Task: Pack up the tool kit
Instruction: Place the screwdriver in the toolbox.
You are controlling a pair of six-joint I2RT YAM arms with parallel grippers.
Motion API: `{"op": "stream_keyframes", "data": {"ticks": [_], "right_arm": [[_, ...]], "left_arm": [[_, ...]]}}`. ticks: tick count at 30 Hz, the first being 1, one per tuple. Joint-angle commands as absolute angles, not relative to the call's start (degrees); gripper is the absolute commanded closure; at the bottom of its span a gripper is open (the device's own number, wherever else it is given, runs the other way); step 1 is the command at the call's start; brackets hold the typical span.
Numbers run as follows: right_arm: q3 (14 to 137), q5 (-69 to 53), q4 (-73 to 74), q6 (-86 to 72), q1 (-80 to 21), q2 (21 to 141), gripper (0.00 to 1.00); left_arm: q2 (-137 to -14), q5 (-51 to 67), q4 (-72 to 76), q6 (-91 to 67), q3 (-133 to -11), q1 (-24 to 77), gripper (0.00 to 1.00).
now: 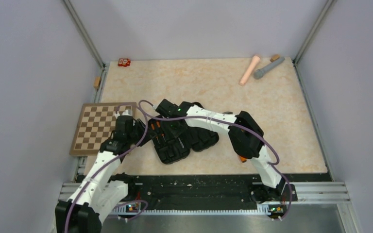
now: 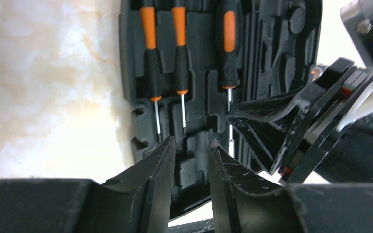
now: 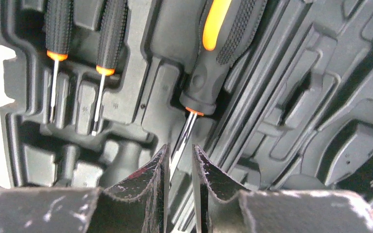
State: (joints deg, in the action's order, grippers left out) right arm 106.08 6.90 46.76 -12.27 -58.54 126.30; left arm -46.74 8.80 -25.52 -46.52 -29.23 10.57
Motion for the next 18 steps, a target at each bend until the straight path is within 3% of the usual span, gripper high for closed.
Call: {"op": "stream_keyframes", "data": {"ticks": [1, 8, 18], "right_arm": [[104.33, 3.68, 44.29, -14.51, -57.33, 119.23, 0.78], [96.09, 1.39, 38.32, -17.87, -55.14, 111.67, 0.83], [82.26, -2.60, 31.47, -22.84, -54.96, 105.80, 0.88]], "left_arm": [[-52.18, 11.74, -19.83, -45.51, -35.09, 10.63, 0.65], [-64.41, 15.10, -13.37, -46.32, -40.26, 11.99, 0.73], [-76.56, 15.25, -11.20, -46.06, -48.90, 15.65, 0.75]]}}
